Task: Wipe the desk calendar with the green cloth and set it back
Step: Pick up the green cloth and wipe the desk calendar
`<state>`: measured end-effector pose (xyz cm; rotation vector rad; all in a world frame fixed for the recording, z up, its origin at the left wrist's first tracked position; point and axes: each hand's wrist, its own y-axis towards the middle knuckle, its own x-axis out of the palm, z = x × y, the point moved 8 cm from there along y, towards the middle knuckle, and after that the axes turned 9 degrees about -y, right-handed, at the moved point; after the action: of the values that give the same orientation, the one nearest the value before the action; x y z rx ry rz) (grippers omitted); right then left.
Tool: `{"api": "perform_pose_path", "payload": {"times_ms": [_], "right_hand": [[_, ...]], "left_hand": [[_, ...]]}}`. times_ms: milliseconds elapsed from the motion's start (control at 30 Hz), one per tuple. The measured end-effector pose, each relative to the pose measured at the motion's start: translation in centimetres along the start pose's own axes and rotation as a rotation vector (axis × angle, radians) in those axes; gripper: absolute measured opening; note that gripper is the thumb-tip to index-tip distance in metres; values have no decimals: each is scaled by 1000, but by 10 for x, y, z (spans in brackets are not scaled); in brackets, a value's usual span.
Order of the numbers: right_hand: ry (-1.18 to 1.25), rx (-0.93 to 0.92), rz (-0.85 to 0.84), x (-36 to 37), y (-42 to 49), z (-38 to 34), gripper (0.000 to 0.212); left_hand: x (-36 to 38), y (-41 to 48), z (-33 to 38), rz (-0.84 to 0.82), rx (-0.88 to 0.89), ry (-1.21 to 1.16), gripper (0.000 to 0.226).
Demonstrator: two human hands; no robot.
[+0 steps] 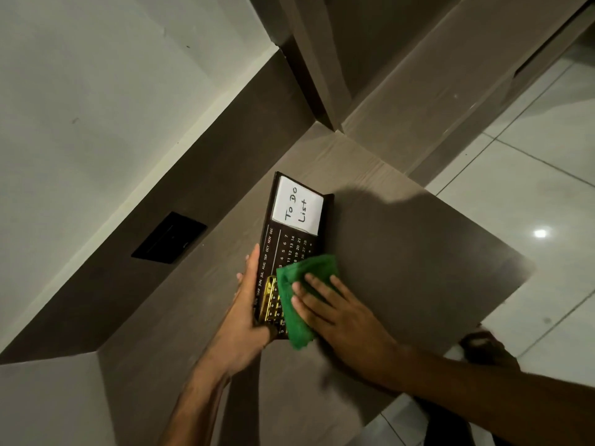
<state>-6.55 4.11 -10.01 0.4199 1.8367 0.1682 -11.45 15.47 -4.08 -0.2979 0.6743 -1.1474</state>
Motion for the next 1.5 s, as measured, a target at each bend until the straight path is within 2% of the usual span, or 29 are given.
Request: {"api": "perform_pose_path", "payload": {"times_ms": [167, 333, 400, 533, 600, 667, 733, 800, 867, 967, 1033, 1167, 1233, 1300, 1400, 1433, 1500], "right_hand": [[-48, -264, -14, 5, -22, -19, 59], [-120, -497, -35, -10, -7, 18, 65], [-125, -442, -24, -21, 14, 46, 66], [-79, -177, -28, -45, 58, 99, 76], [-14, -33, -21, -56, 71, 114, 74], [105, 108, 54, -71, 80, 118, 75], [214, 102, 149, -83, 88, 98, 77], [231, 7, 179, -80, 88, 69, 74], [164, -24, 118, -65, 74, 54, 71], [24, 33, -95, -36, 43, 73, 77], [-12, 60, -147, -29, 36, 84, 78], [258, 233, 56, -49, 46, 68, 79], [295, 94, 132, -48, 38, 25, 69], [180, -86, 103, -42, 23, -13, 71], [63, -281, 38, -37, 17, -7, 62], [20, -309, 28, -38, 20, 3, 57], [-11, -253, 20, -44, 33, 29, 56]], "left_hand": [[3, -1, 3, -27, 29, -39, 122], [4, -2, 4, -28, 10, -22, 127], [3, -1, 3, -12, -10, -29, 127], [2, -2, 2, 4, -22, 1, 126], [2, -1, 3, 6, -14, -7, 127], [2, -1, 3, 16, -17, -4, 127], [2, -1, 2, 27, -14, -21, 128], [2, -1, 3, 30, 1, -37, 129], [2, -1, 3, 31, 6, -15, 130], [0, -2, 4, 20, -20, 3, 131], [0, -1, 5, 15, -20, 16, 131], [4, 0, 9, 11, -5, -47, 132], [6, -2, 10, -11, 1, -72, 133], [7, -3, 10, -51, 7, -29, 134], [5, -3, 8, -58, -17, -59, 134], [5, -3, 8, -55, -24, -86, 135], [5, -1, 7, -53, -30, -124, 136]]}}
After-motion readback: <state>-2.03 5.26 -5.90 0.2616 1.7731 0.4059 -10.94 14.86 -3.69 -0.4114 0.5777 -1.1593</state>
